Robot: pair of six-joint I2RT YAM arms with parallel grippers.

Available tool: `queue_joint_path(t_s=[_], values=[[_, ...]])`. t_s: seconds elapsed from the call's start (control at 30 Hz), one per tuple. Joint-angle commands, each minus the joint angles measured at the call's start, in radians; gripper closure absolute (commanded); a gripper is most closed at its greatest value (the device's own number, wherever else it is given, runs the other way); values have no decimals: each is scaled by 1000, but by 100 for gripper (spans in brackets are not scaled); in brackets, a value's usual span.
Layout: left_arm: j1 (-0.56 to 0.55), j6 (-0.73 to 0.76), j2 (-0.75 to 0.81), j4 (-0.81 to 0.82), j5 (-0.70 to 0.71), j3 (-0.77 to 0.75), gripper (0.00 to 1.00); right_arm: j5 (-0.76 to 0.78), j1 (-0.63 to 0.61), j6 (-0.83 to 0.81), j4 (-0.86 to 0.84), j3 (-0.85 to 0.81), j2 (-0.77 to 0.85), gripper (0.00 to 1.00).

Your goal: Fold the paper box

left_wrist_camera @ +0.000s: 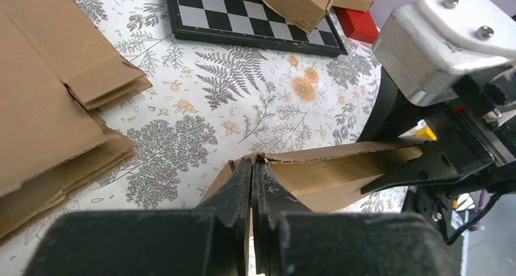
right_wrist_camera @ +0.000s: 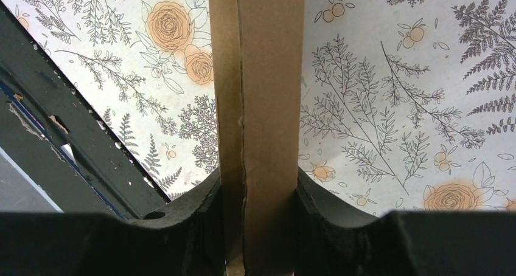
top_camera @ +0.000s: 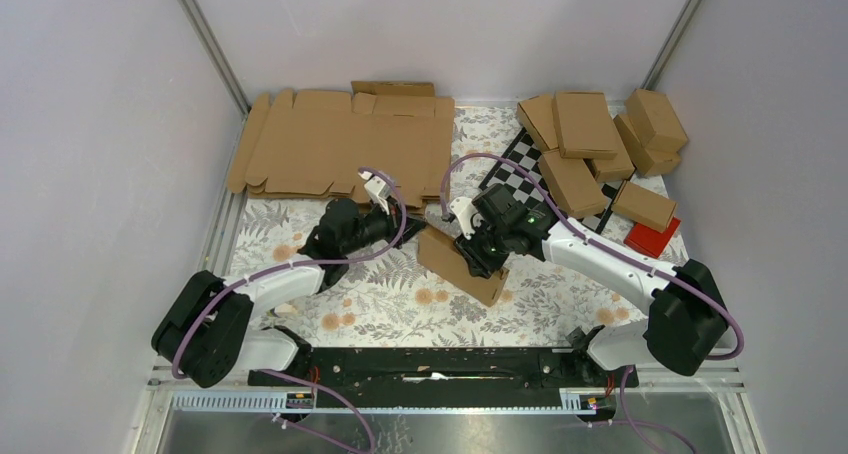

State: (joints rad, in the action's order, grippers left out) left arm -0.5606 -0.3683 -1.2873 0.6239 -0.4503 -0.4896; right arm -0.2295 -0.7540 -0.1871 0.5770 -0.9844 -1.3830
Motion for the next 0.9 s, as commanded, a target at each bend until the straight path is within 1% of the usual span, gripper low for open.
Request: queue_joint_path(t_s=[0.0, 0.13, 0.27, 0.4, 0.53, 0.6, 0.77, 0.87], values=[[-11, -138, 2, 144, -60, -14, 100, 69, -4, 20, -69, -12, -21, 70], [-10, -155, 4, 161, -43, 18, 100, 53, -4, 28, -72, -17, -36, 70], [-10, -100, 13, 167, 2, 70, 100, 41, -4, 29, -71, -19, -24, 70], [-10, -34, 25, 133, 44, 90, 100, 53, -5, 22, -70, -17, -11, 69], [-11, 12, 42, 139, 89, 118, 100, 53, -5, 13, -70, -11, -1, 69], [-14, 3, 38, 170, 82, 135, 100, 57, -5, 10, -71, -10, -2, 69], [-45, -17, 26, 235, 124, 184, 100, 59, -5, 8, -70, -13, -2, 69], [-66, -43, 19, 301, 130, 216, 100, 63, -4, 9, -72, -16, -9, 69]])
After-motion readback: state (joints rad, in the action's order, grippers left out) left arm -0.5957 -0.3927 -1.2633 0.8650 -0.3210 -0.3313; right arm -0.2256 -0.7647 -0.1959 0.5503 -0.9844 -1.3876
